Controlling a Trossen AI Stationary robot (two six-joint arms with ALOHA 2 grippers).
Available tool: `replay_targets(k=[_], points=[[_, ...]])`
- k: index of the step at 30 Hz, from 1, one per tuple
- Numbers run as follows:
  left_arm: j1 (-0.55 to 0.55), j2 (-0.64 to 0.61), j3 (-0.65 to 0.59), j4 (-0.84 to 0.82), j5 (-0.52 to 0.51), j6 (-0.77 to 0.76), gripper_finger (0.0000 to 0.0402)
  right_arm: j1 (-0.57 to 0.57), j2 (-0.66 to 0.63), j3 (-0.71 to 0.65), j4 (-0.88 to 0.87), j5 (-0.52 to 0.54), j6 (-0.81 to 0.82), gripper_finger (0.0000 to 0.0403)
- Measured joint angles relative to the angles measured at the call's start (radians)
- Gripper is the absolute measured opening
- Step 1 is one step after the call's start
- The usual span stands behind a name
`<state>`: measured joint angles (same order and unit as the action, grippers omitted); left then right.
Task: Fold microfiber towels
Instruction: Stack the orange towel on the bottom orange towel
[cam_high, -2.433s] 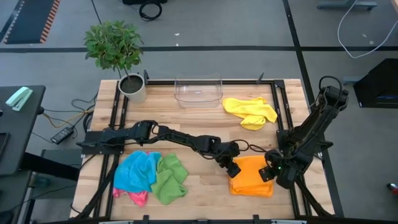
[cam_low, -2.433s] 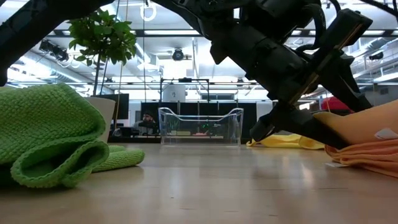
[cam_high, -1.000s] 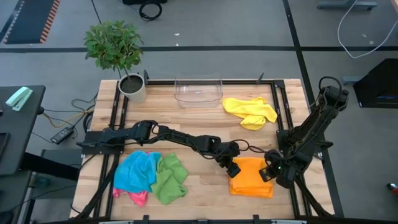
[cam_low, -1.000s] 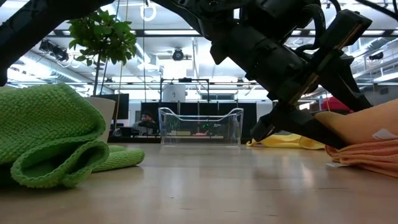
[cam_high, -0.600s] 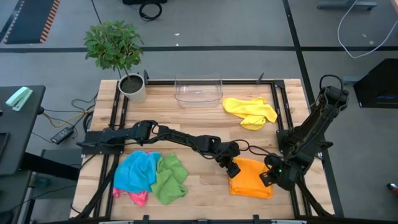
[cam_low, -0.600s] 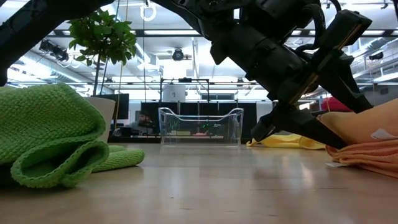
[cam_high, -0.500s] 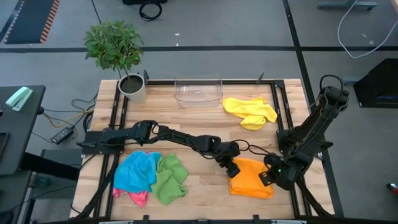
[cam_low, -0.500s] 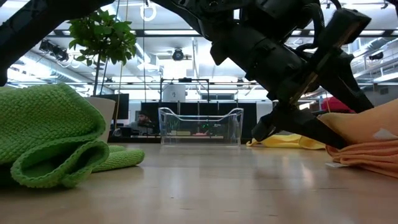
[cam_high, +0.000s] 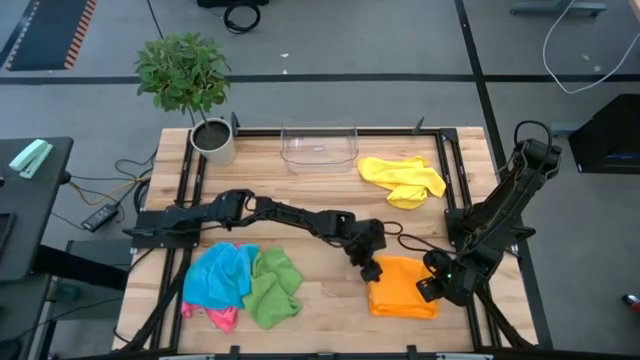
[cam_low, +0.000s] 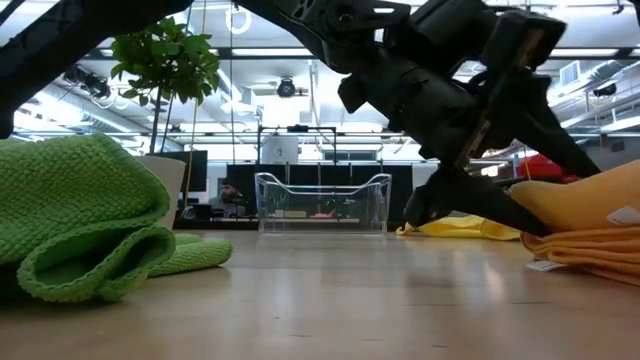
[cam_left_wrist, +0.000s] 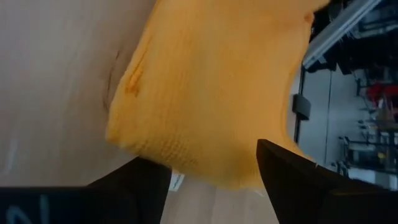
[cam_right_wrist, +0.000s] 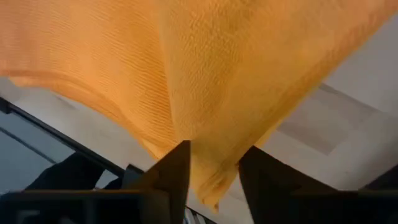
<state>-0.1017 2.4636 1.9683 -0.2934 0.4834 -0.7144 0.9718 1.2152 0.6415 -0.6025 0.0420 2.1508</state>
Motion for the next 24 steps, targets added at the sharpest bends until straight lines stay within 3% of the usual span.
replay_targets(k=[7,12,16,20,24], points=[[0.022,-0.075,0.002,-0.182,-0.012,0.11,0.0253,0.0,0.0,0.0,-0.01,-0.014,0.011,0.0189],[-0.014,-0.129,0.001,-0.322,-0.167,0.184,0.0243,0.0,0.0,0.0,-0.025,-0.014,0.01,0.0197],[-0.118,-0.151,0.003,-0.172,-0.264,0.247,0.0231,0.0,-0.021,0.005,-0.03,-0.046,0.011,0.0198],[-0.21,-0.109,0.002,-0.021,-0.427,0.314,0.0212,0.0,-0.047,0.051,-0.068,-0.057,0.005,0.0198],[-0.225,-0.094,0.001,0.094,-0.607,0.335,0.0185,0.0,-0.051,0.117,-0.214,-0.053,-0.007,0.0195]])
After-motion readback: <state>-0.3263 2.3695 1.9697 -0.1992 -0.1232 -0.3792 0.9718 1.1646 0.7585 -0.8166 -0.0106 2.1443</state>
